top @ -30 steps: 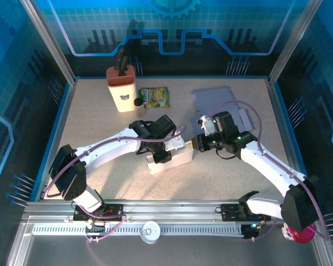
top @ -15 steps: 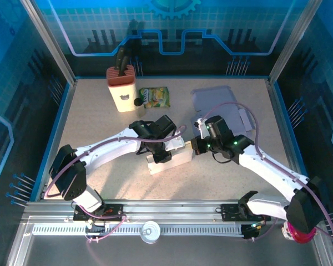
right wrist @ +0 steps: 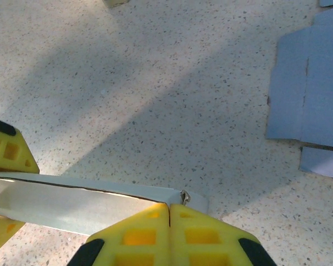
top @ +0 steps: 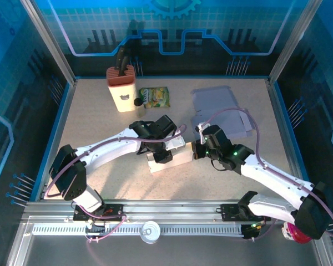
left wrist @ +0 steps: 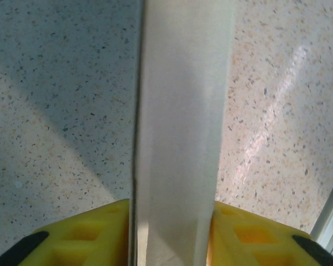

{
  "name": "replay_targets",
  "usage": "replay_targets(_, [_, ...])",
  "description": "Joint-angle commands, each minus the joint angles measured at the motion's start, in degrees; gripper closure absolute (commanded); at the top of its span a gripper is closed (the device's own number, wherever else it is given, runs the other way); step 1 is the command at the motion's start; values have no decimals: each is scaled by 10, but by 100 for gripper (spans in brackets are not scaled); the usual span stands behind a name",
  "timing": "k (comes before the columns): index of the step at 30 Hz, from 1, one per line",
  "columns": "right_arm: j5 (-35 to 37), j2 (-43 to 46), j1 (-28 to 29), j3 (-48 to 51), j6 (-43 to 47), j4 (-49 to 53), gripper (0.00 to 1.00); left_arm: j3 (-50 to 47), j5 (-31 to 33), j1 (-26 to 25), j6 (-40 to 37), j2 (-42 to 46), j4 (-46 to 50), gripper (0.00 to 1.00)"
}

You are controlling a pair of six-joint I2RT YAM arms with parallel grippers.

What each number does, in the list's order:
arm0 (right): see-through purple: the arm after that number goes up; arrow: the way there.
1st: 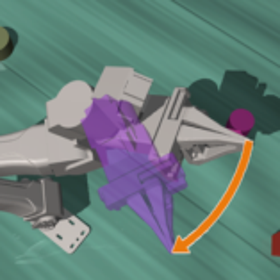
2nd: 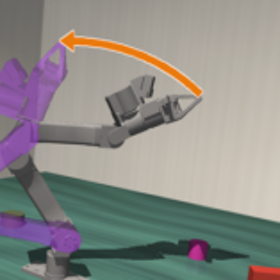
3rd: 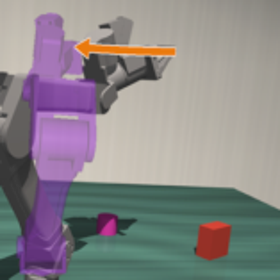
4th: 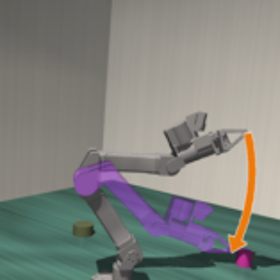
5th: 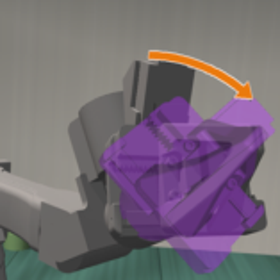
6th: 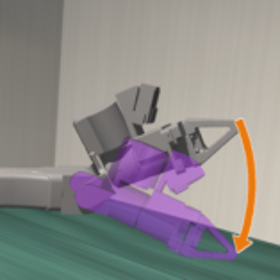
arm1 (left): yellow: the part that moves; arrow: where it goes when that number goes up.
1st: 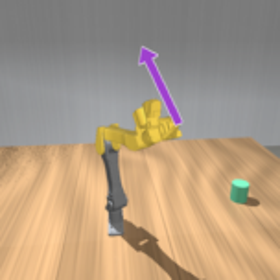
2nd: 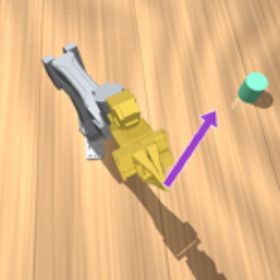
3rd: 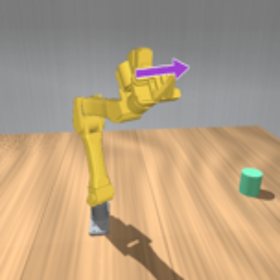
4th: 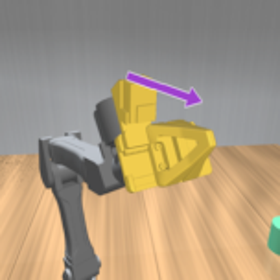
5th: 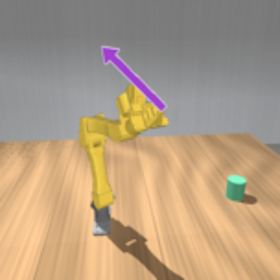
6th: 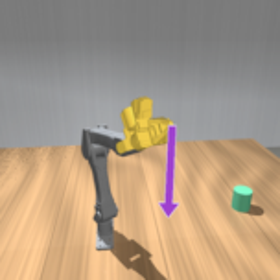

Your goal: Fold the paper box

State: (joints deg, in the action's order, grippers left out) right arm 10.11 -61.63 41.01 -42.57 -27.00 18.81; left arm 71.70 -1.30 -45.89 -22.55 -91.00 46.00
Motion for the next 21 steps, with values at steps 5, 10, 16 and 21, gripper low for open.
replay_targets(5, [55,11,23,19,-16,0,100,-18,22,6,38,33,-25,57])
replay_targets(10, [86,11,48,29,-18,-10,100,-26,35,6,46,35,-29,55])
replay_targets(16, [128,12,72,36,-22,-10,100,-25,39,6,61,48,-37,53])
replay_targets(21, [144,16,79,39,-23,-10,100,-39,36,10,103,83,-67,51])
